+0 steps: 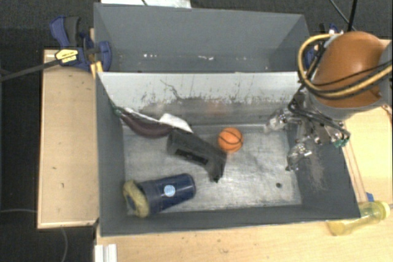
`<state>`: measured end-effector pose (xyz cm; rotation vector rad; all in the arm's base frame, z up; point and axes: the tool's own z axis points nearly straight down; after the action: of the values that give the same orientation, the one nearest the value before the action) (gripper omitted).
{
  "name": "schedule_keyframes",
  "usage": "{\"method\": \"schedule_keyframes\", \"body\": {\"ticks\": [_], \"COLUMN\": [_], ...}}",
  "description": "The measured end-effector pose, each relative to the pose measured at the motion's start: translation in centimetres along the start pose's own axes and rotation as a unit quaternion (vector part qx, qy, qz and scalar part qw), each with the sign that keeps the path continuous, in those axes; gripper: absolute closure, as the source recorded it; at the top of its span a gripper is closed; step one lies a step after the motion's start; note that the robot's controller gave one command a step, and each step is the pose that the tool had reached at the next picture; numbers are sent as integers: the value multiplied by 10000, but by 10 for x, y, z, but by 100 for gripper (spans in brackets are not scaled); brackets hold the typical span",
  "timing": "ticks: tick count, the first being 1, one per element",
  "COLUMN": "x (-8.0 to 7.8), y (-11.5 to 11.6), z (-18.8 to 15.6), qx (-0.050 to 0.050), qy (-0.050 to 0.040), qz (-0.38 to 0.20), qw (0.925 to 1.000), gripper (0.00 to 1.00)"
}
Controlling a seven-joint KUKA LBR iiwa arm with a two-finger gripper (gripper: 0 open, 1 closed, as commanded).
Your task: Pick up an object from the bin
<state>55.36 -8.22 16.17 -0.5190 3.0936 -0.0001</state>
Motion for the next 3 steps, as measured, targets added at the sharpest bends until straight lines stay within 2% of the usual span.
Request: {"method": "schedule_keyframes", "body": {"ticks": [1, 2, 3], "x": [0, -13, -34], "y": [0, 32, 50], "z": [1, 4, 46], "qx": [-2, 10, 22], "qy": [6, 15, -84], "qz": [1, 193, 249], "qw": [10000, 9998, 9997], "gripper": [0, 0, 0]}}
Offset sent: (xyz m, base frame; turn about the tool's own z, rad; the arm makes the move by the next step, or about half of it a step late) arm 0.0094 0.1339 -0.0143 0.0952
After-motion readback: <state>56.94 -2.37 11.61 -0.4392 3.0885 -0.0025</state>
